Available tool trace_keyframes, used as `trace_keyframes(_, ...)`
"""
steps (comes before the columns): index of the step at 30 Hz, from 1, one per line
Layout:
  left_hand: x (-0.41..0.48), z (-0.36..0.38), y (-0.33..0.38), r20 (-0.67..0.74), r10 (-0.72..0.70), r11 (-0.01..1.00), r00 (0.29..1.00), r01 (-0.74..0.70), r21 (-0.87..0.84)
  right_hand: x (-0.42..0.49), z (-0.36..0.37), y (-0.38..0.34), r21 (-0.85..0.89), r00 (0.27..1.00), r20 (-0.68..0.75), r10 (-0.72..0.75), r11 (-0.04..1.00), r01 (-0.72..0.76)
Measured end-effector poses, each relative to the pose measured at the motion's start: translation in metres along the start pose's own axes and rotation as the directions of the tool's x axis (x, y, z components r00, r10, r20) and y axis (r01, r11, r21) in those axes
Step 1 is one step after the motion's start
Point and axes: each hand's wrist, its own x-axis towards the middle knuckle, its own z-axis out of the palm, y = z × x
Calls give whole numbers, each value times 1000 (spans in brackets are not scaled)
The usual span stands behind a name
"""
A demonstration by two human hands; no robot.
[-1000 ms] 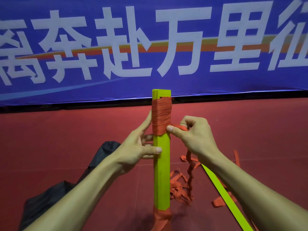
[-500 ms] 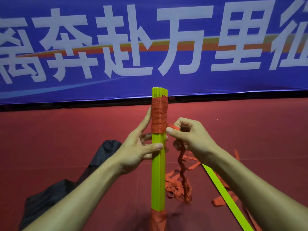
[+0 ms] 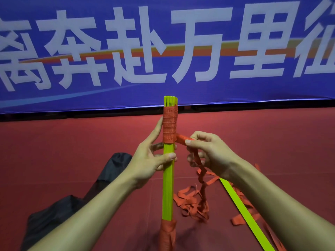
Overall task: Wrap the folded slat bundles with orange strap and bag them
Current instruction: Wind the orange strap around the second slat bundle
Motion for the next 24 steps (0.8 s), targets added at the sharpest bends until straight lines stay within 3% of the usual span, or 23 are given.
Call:
trace_keyframes(4, 1, 14, 1, -46, 87, 987, 995, -80, 136, 0, 12, 3, -202, 965, -149, -218, 962, 186)
trace_keyframes(7, 3, 21, 1, -66, 119, 968, 991, -101, 229, 1, 15, 4, -366, 927, -206, -314, 903, 225)
trace_keyframes(11, 3, 24, 3, -114, 122, 937, 986, -77, 341, 1, 15, 5, -465, 898, -251, -363, 858, 217)
trace_keyframes(16, 2, 24, 2, -223, 77, 955, 972, -8, 298, -1, 16, 1, -519, 888, -254, -382, 829, 208)
trace_keyframes(20, 0, 22, 7, -161, 104, 947, 981, -49, 317, -5, 17, -1, -568, 889, -205, -410, 789, 233)
trace_keyframes(24, 0, 16, 12, -16, 69, 981, 997, -65, 183, -5, 15, -3, -581, 878, -180, -444, 768, 269)
